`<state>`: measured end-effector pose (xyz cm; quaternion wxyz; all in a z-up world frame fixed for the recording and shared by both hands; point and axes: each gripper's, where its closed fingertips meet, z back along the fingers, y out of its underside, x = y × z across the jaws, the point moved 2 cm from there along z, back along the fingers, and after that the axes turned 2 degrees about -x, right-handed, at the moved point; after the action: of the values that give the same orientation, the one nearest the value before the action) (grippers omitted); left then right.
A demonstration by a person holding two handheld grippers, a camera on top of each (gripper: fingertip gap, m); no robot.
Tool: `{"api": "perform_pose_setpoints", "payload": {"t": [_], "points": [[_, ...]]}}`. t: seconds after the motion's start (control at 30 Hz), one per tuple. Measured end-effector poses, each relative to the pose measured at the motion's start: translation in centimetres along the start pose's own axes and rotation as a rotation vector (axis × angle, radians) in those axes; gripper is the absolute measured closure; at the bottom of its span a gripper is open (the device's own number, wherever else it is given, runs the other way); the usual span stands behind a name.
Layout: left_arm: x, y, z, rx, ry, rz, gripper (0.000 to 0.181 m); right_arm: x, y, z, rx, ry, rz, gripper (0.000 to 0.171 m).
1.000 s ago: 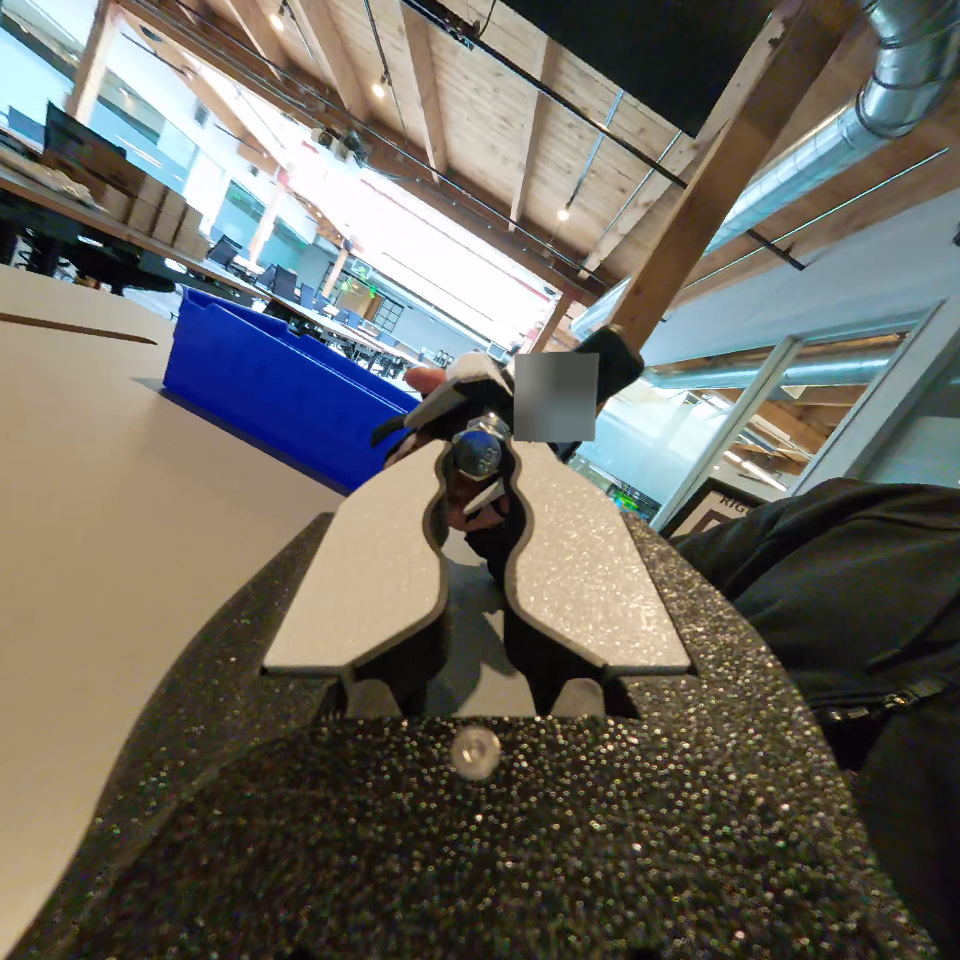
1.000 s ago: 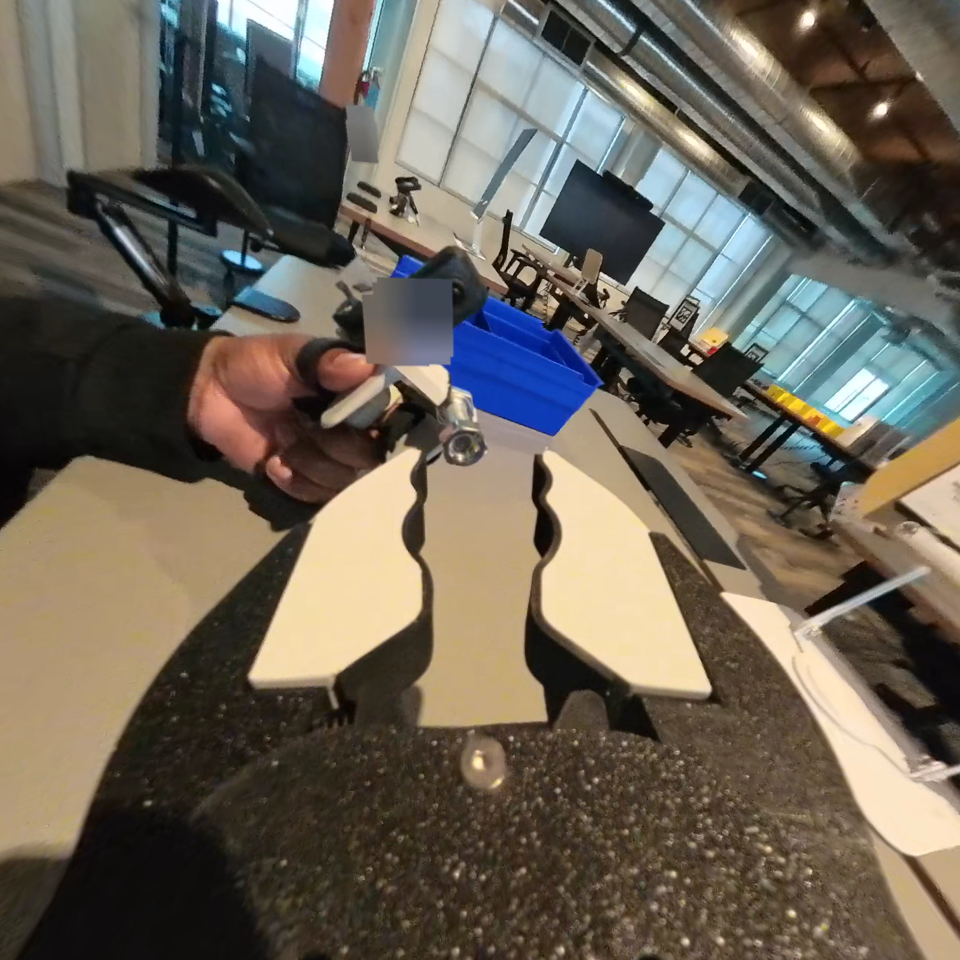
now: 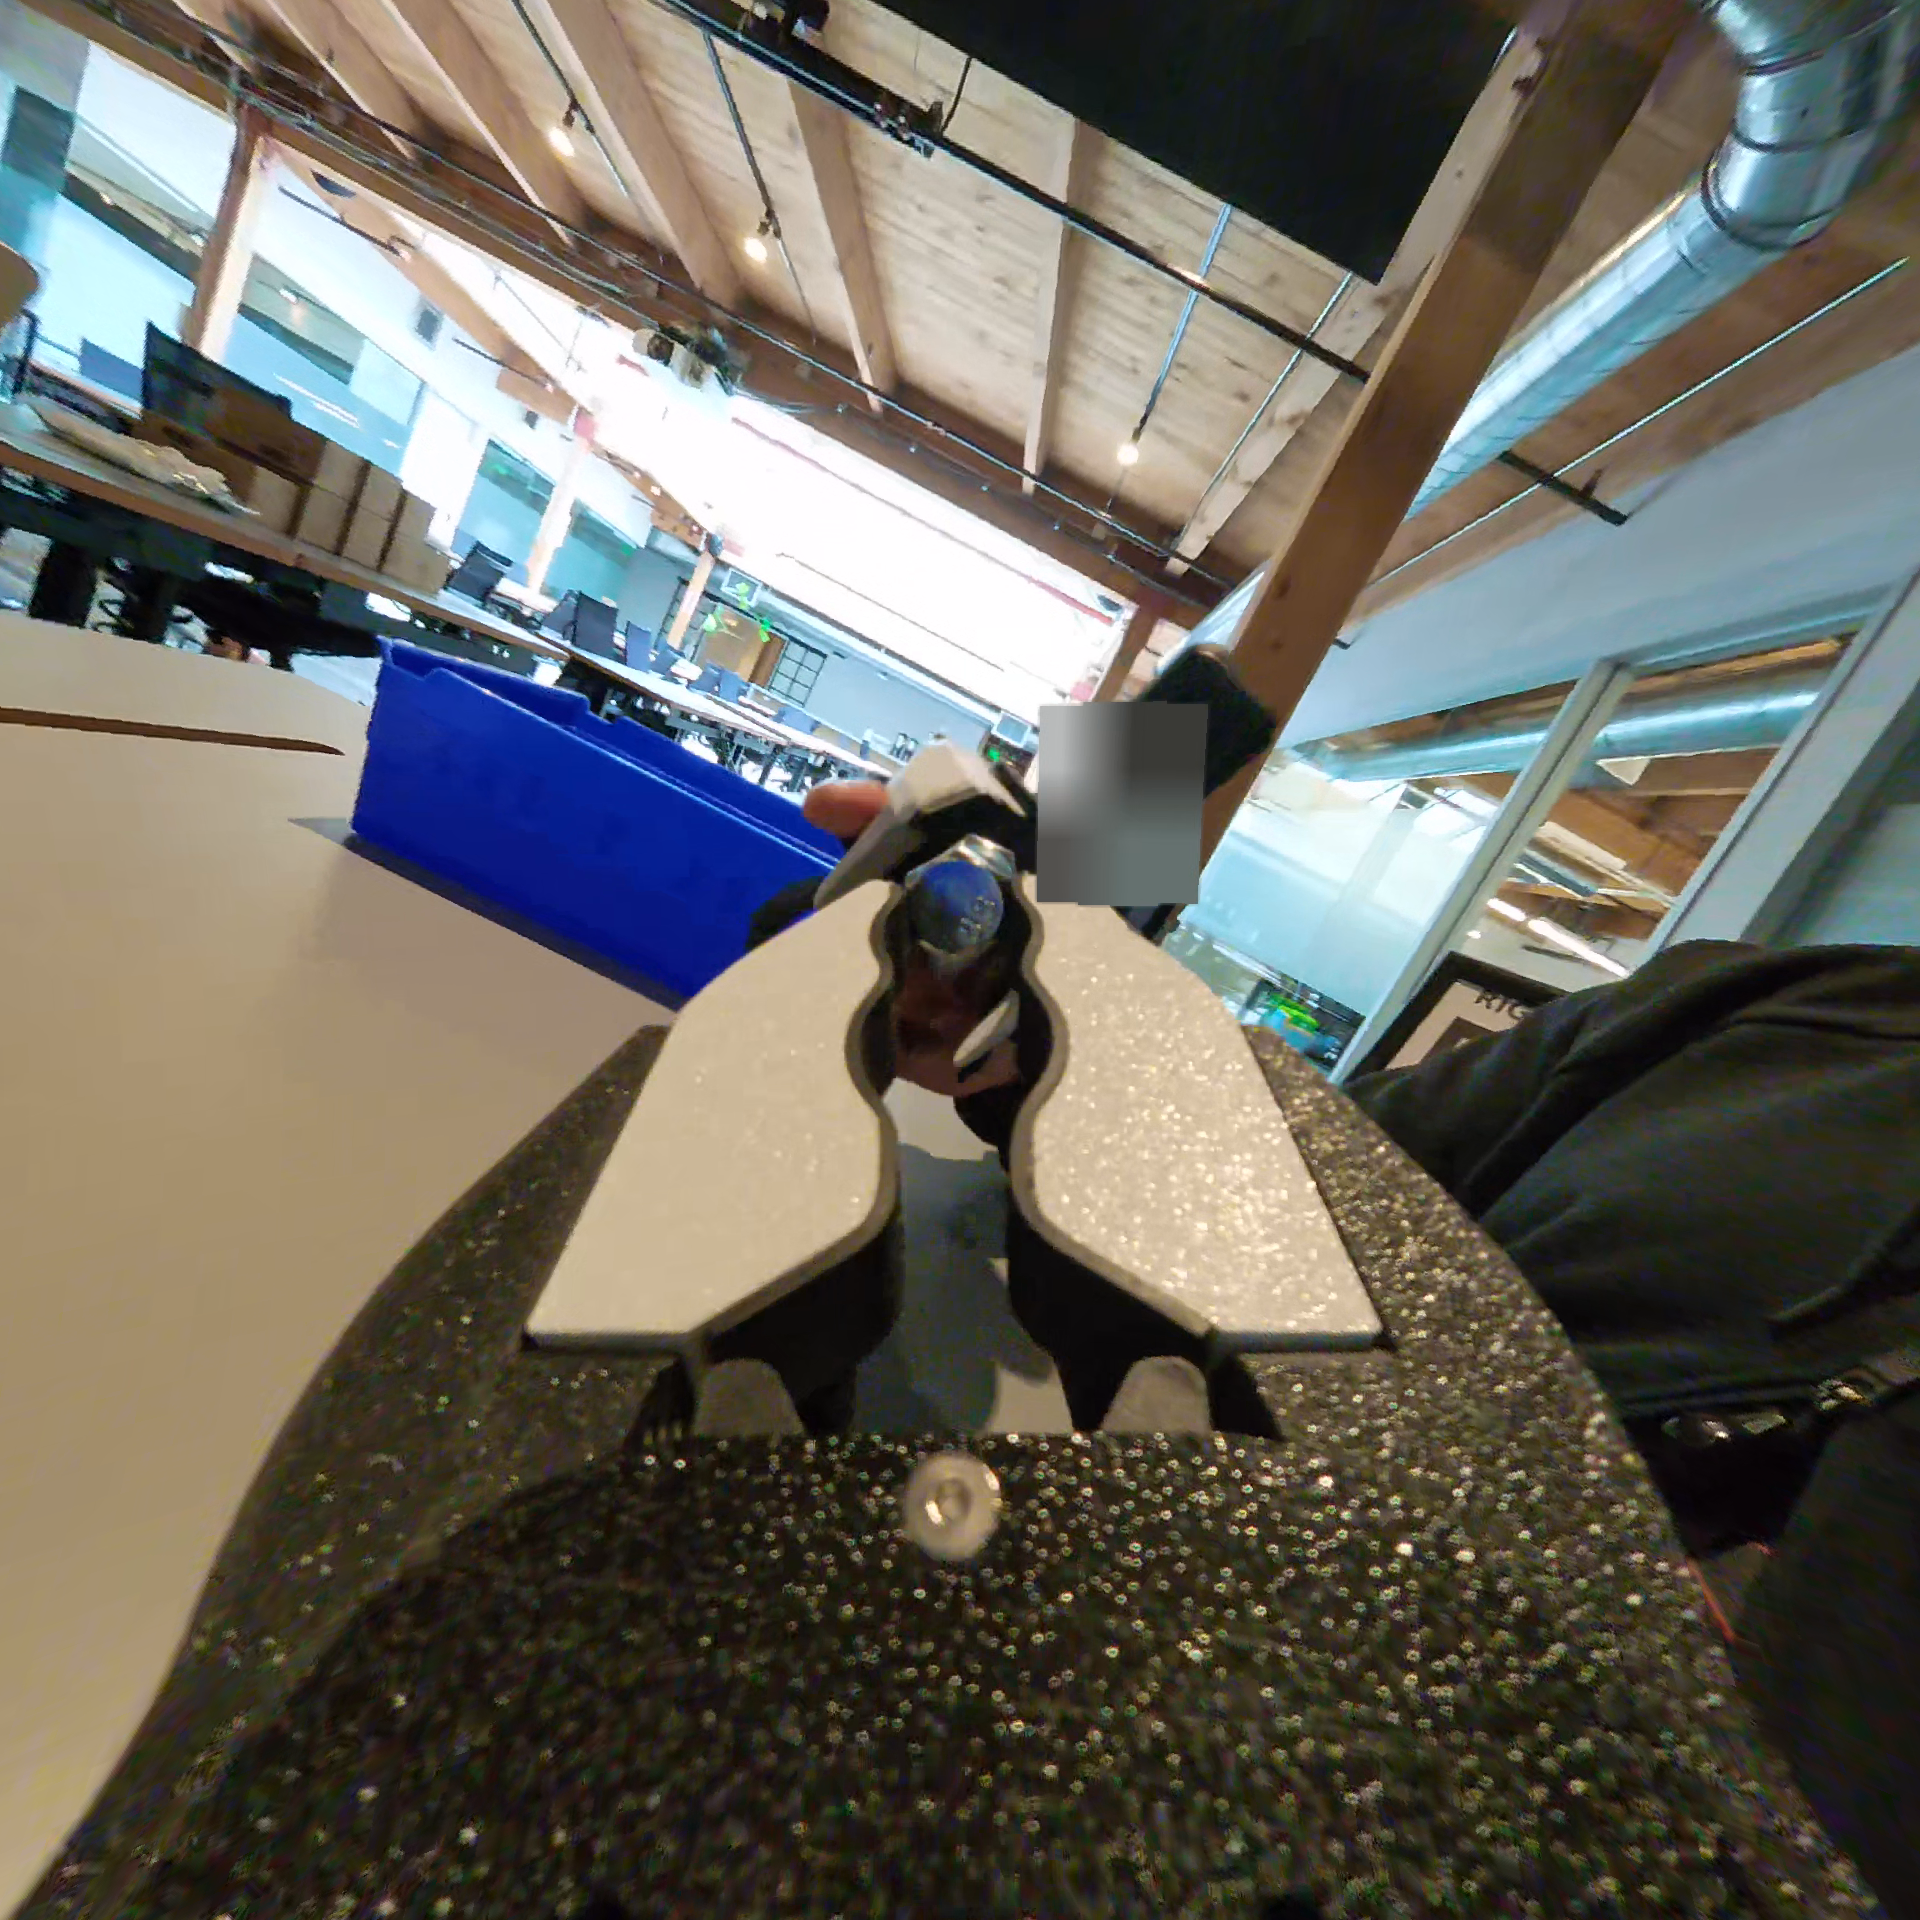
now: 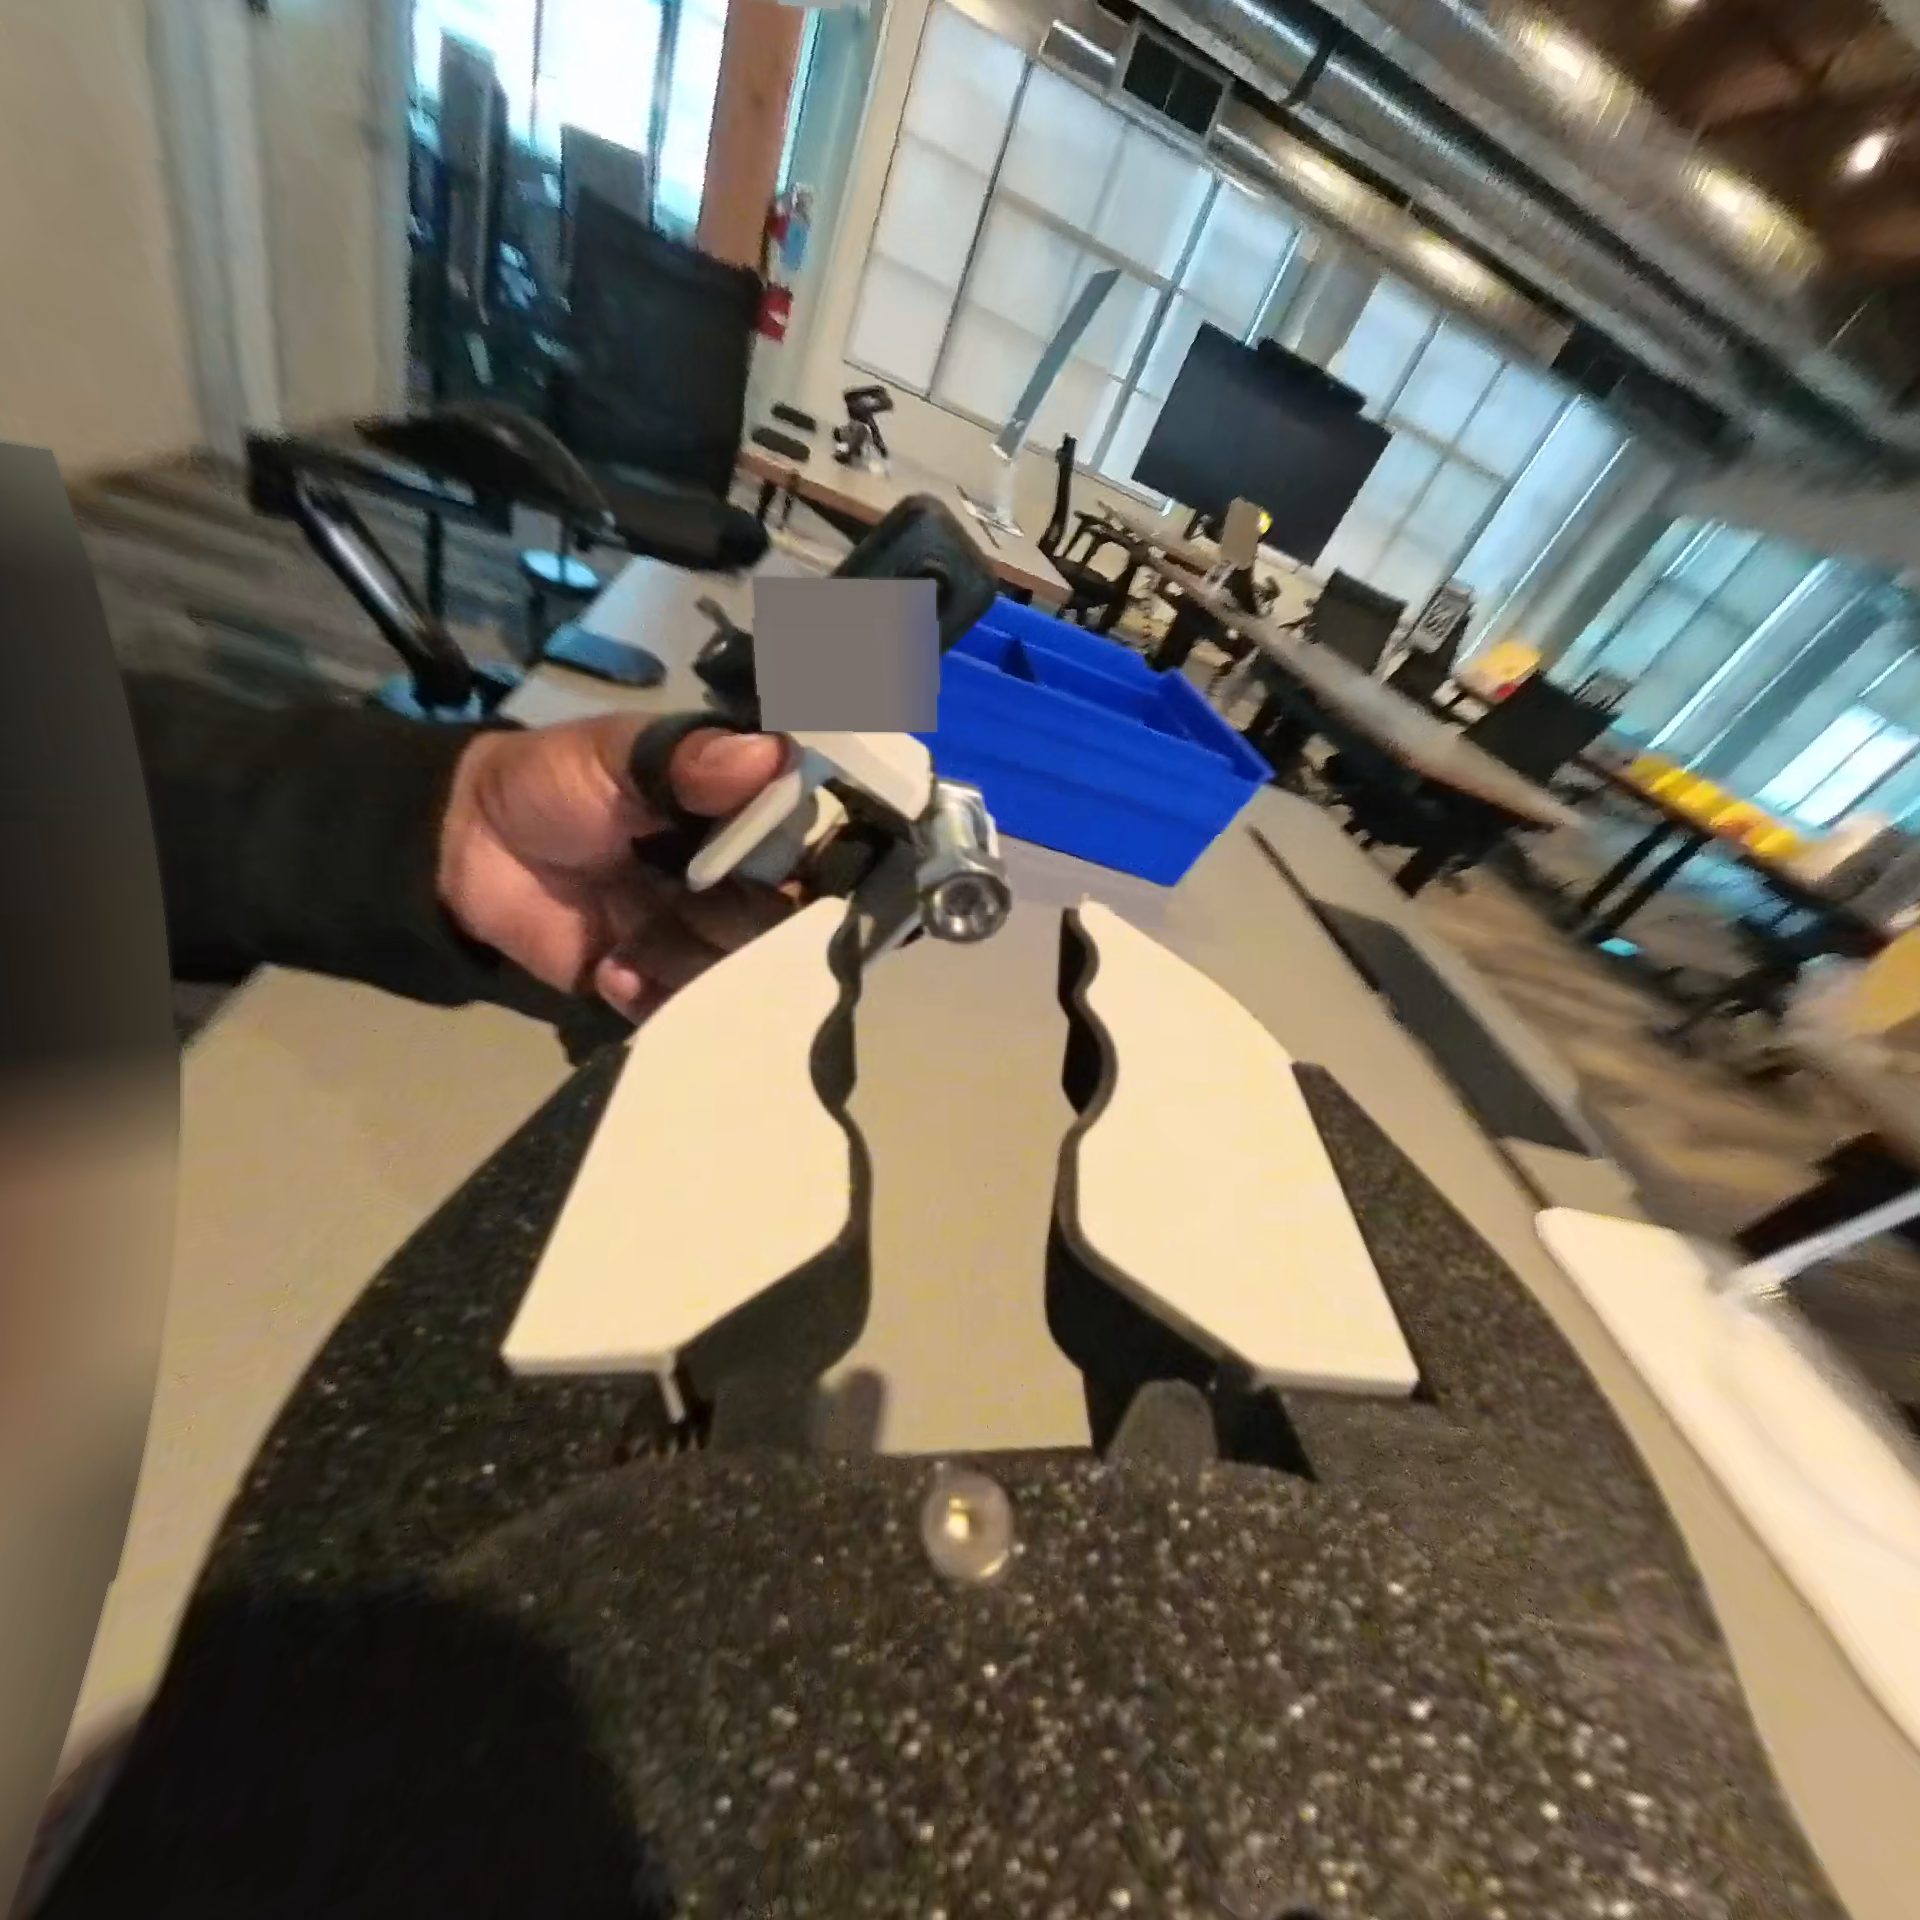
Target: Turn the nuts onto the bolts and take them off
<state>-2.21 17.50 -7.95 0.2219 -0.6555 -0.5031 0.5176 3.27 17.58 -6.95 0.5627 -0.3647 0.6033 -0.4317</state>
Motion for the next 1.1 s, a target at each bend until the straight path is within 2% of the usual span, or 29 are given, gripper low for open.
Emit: {"api": "perform_pose_setpoints", "payload": {"t": [0.13, 0.3, 0.4, 0.53, 0.6, 0.7, 0.87, 1.1], "points": [[0.1, 0.7, -0.3, 0.034, 0.011, 0.036, 0.164, 0.4, 0.2, -0.3, 0.044, 0.039, 0.149, 0.137], [0.1, 1.0, -0.5, 0.058, -0.001, 0.018, 0.164, 0.6, 1.0, -0.6, 0.091, 0.027, 0.104, 0.153], [0.1, 0.8, -0.4, 0.068, -0.027, -0.036, 0.164, 0.4, 1.0, -0.7, 0.067, -0.033, -0.127, 0.153], [0.2, 0.8, -0.4, 0.08, -0.066, -0.095, 0.164, 0.1, 1.1, -0.8, -0.045, -0.199, -0.644, 0.154], [0.2, 0.6, -0.4, 0.057, -0.061, -0.078, 0.164, 0.0, 1.1, -0.8, -0.091, -0.232, -0.708, 0.153], [0.3, -0.1, 0.0, 0.005, -0.046, -0.038, 0.164, 0.0, 1.2, -0.9, -0.045, -0.143, -0.502, 0.133], [0.3, -0.1, 0.2, -0.016, -0.01, 0.024, 0.164, 0.4, 0.8, -0.9, 0.047, 0.015, -0.01, 0.129], [0.3, 0.7, -0.1, 0.017, 0.021, 0.087, 0.165, 0.0, 1.3, -1.0, 0.118, 0.124, 0.192, 0.133]]}}
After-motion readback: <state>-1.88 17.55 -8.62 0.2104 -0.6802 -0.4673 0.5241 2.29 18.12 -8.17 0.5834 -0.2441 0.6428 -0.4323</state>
